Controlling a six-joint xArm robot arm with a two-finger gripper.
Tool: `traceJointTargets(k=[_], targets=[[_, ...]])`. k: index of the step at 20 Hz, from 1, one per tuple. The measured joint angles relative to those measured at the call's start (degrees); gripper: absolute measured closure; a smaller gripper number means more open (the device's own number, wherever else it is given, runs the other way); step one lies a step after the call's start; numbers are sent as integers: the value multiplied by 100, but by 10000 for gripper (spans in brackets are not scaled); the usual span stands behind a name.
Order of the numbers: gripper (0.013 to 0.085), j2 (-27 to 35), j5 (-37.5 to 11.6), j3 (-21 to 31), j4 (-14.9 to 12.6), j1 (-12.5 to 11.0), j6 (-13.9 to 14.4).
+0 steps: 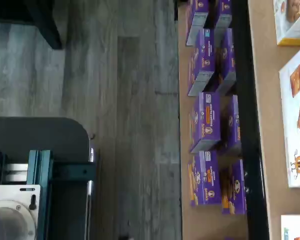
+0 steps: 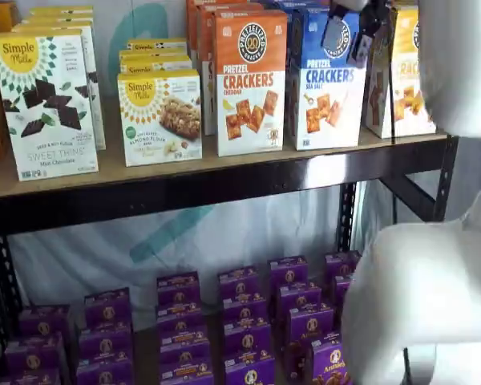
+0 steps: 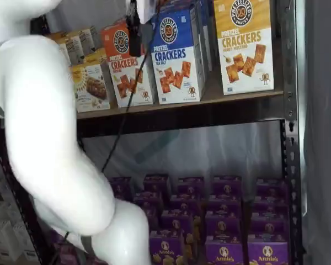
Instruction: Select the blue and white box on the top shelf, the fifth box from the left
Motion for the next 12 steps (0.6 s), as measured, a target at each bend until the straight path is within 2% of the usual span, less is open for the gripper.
traceJointTargets(k=[7, 12], targets=[[130, -232, -152, 245, 40, -17, -5], [130, -402, -495, 404, 446, -266, -72]])
